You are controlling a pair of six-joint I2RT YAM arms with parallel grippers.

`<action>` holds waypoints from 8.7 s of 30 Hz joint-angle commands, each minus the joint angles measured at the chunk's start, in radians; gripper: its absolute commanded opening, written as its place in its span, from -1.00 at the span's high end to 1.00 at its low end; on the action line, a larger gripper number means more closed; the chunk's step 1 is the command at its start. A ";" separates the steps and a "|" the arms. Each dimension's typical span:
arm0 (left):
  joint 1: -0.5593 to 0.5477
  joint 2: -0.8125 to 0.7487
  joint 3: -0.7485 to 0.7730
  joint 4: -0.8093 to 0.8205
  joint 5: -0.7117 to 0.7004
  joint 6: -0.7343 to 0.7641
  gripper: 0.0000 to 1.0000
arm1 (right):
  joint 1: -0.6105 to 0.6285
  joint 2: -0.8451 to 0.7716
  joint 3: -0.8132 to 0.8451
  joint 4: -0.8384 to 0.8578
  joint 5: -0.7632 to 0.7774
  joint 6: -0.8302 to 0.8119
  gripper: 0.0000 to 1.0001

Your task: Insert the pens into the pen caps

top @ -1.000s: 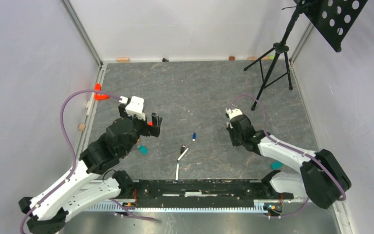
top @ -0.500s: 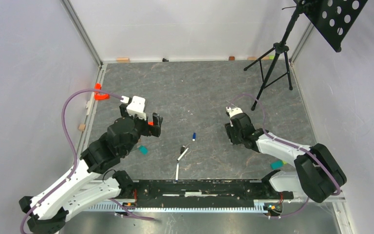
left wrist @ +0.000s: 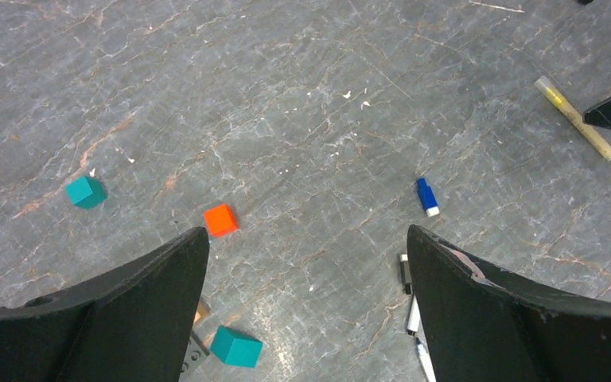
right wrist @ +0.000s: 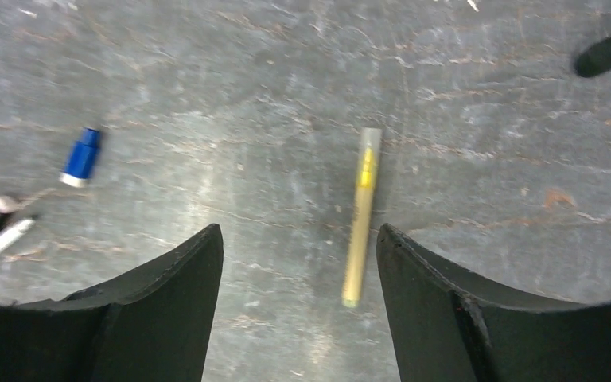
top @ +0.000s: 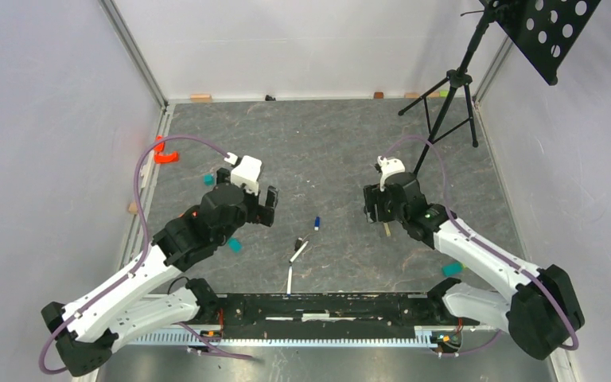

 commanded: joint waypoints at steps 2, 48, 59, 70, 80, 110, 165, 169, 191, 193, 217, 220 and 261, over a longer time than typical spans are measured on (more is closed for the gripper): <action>0.020 -0.007 0.029 0.013 -0.001 -0.017 -0.99 | 0.101 -0.005 0.040 0.070 -0.044 0.159 -0.54; 0.125 -0.094 0.027 0.022 0.058 -0.038 -0.97 | 0.457 0.740 0.499 -0.149 0.276 0.566 0.09; 0.125 -0.089 0.024 0.022 0.056 -0.034 -0.97 | 0.466 0.742 0.466 -0.129 0.241 0.546 0.62; 0.125 -0.108 0.008 0.057 0.210 -0.013 -0.96 | 0.473 0.430 0.267 0.110 0.107 0.173 1.00; 0.125 -0.169 -0.111 0.269 0.519 0.006 -0.90 | 0.410 0.113 0.248 -0.003 -0.161 -0.068 1.00; -0.095 0.007 -0.208 0.323 0.727 1.202 -0.53 | 0.218 0.163 0.338 -0.125 -0.746 0.024 1.00; -0.232 0.095 -0.253 0.506 0.622 1.098 0.96 | 0.140 -0.015 0.397 -0.083 -0.516 0.031 -0.52; -0.227 0.098 -0.240 0.583 0.600 0.982 0.96 | 0.139 -0.324 0.102 0.333 -0.262 -0.042 -0.59; -0.044 0.120 -0.072 0.577 1.229 0.441 0.95 | 0.140 -0.521 -0.208 0.845 -1.061 -0.238 -0.43; -0.041 0.132 -0.064 0.565 1.224 0.446 0.96 | 0.140 -0.504 -0.197 0.842 -1.050 -0.239 -0.37; -0.039 0.170 -0.059 0.544 1.160 0.468 0.96 | 0.201 -0.392 -0.175 0.844 -0.992 -0.244 0.30; -0.039 0.169 -0.061 0.544 1.158 0.470 0.95 | 0.225 -0.380 -0.157 0.770 -0.955 -0.310 0.33; -0.039 0.153 -0.074 0.541 1.128 0.479 0.95 | 0.236 -0.375 -0.126 0.704 -0.926 -0.350 0.43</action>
